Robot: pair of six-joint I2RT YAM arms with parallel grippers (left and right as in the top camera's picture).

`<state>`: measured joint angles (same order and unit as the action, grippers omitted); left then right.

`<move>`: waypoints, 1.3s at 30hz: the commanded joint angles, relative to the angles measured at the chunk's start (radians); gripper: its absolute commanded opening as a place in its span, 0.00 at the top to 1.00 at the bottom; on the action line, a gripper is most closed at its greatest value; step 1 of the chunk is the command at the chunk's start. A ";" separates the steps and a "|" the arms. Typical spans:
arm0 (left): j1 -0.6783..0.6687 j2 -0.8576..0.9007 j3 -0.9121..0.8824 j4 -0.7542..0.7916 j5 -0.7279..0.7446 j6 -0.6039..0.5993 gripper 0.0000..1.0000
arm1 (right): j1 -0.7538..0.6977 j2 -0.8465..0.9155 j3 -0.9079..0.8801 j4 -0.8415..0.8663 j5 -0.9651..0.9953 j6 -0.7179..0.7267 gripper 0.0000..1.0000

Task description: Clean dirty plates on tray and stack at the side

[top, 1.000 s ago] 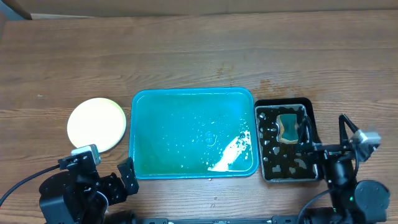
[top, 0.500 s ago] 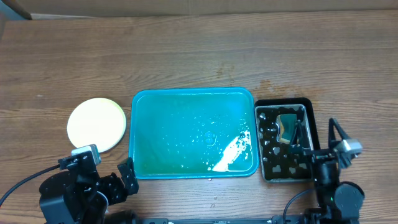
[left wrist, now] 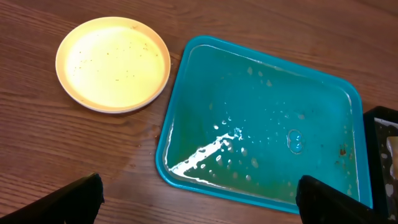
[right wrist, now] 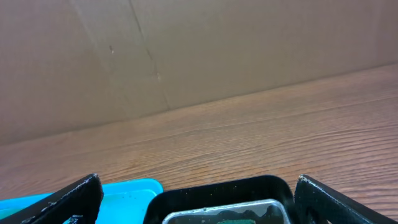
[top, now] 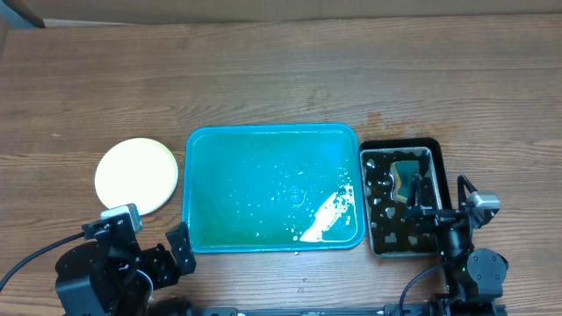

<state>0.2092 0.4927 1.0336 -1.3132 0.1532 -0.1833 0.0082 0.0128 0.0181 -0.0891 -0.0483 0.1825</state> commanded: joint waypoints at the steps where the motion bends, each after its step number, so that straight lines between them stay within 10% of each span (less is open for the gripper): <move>1: -0.002 -0.009 0.001 0.001 -0.003 -0.004 0.00 | -0.004 -0.010 -0.010 0.008 -0.005 -0.008 0.00; 30: -0.003 -0.011 -0.001 -0.005 -0.017 0.002 0.00 | -0.004 -0.010 -0.010 0.008 -0.005 -0.008 0.00; 39: -0.093 -0.175 -0.254 0.305 -0.023 0.003 0.00 | -0.004 -0.010 -0.010 0.008 -0.005 -0.007 0.00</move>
<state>0.1413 0.3851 0.8734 -1.0546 0.1394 -0.1829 0.0078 0.0128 0.0181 -0.0895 -0.0483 0.1825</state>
